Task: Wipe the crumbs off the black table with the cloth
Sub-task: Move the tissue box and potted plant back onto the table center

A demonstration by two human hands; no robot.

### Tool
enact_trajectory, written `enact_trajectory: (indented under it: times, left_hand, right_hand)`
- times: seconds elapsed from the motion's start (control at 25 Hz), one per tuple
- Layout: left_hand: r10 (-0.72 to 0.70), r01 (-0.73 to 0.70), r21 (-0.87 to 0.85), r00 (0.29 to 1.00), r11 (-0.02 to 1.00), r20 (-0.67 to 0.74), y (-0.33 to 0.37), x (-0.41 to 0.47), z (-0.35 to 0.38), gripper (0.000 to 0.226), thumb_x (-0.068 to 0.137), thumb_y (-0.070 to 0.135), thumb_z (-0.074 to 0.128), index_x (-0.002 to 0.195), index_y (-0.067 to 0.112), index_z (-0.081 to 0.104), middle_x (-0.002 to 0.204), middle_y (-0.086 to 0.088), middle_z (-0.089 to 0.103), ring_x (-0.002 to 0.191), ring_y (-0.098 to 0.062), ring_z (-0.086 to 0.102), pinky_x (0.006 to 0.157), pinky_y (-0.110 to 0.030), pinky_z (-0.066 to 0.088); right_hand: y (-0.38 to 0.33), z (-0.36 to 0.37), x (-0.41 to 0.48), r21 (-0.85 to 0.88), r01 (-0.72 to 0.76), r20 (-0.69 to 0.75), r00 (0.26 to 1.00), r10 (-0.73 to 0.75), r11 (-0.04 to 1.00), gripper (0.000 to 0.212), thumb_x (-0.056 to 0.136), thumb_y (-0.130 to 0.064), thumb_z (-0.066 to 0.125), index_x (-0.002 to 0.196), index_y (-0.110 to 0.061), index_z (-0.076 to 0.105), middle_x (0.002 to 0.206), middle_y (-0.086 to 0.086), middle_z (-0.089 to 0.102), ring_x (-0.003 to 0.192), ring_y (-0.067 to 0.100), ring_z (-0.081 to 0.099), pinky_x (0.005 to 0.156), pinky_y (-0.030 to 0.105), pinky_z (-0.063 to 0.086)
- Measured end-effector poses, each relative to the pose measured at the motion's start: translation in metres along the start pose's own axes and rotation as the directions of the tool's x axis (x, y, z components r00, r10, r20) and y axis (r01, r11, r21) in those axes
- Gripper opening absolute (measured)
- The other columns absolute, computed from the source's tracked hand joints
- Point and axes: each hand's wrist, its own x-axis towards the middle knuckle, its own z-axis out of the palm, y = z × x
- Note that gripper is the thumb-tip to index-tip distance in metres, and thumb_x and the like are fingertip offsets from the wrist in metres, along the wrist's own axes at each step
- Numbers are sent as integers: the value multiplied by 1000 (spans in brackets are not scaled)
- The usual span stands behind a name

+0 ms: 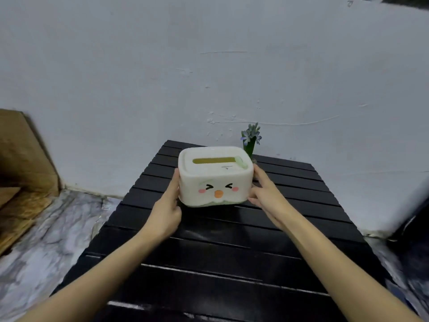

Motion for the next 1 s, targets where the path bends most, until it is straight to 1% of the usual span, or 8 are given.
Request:
enact_trajectory:
  times: [0.2,0.32,0.44,0.52,0.6,0.72,0.88,1.0]
  left_hand:
    - [19,-18,-22,999,1000,35,20,-41,16,97,75,-15,29,121,64,-2,134,22,31,121,-1,36,99,-19,31]
    - [14,-12,-39,999,999,46,14,-51,20,97,76,-15,30,120,68,4,137,21,29,127,-7,37,105,-24,30]
    - [8,-9,14,998,1000,57,9,-56,14,93,77,-14,33,124,63,12,135,21,34,129,-5,38,110,-29,32]
    - [0,-3,61,999,998,47,5,-51,4,81,81,-10,36,135,48,20,136,16,39,113,3,47,106,-27,35]
    - [-15,14,140,1000,990,9,-2,-42,-9,69,85,-2,41,140,35,25,133,10,45,84,5,46,93,-23,35]
    - [-31,39,271,999,962,-34,-18,-19,-27,60,89,9,45,142,29,27,123,12,46,73,-1,41,83,-22,32]
    - [-48,70,320,996,945,-76,-38,12,-34,55,90,16,47,141,28,31,125,-3,56,102,-17,53,91,-28,37]
    - [-42,74,320,994,945,-103,-45,16,-31,52,91,17,46,139,30,33,144,-3,44,134,-18,39,106,-29,30]
  right_hand:
    - [12,-11,-48,71,-11,-21,1000,13,997,72,81,11,41,139,-30,29,106,-27,45,124,15,44,79,24,49]
    - [19,-11,-56,72,-34,-12,999,35,997,72,83,12,39,141,-28,27,115,-20,43,123,14,43,88,30,47]
    - [26,-13,-55,9,-65,-8,998,66,998,71,84,13,35,141,-27,25,131,-12,38,128,15,40,79,21,48]
    - [30,-22,-45,-55,-82,-26,996,81,995,69,84,15,30,141,-25,26,145,-7,34,135,15,34,82,19,48]
    - [34,-33,-31,-119,-93,-86,993,83,989,63,87,9,31,142,-22,25,152,-2,28,139,16,27,105,31,37]
    - [41,-46,-3,-203,-95,-161,985,63,975,55,92,-4,40,142,-21,24,152,-1,28,139,16,26,113,36,24]
    - [57,-52,47,-282,-107,-180,982,57,953,61,91,-15,50,144,-18,19,154,3,24,140,19,25,113,37,24]
    - [65,-55,85,-346,-100,-204,979,30,933,77,84,-19,61,145,-17,13,155,5,19,141,22,22,115,40,24]
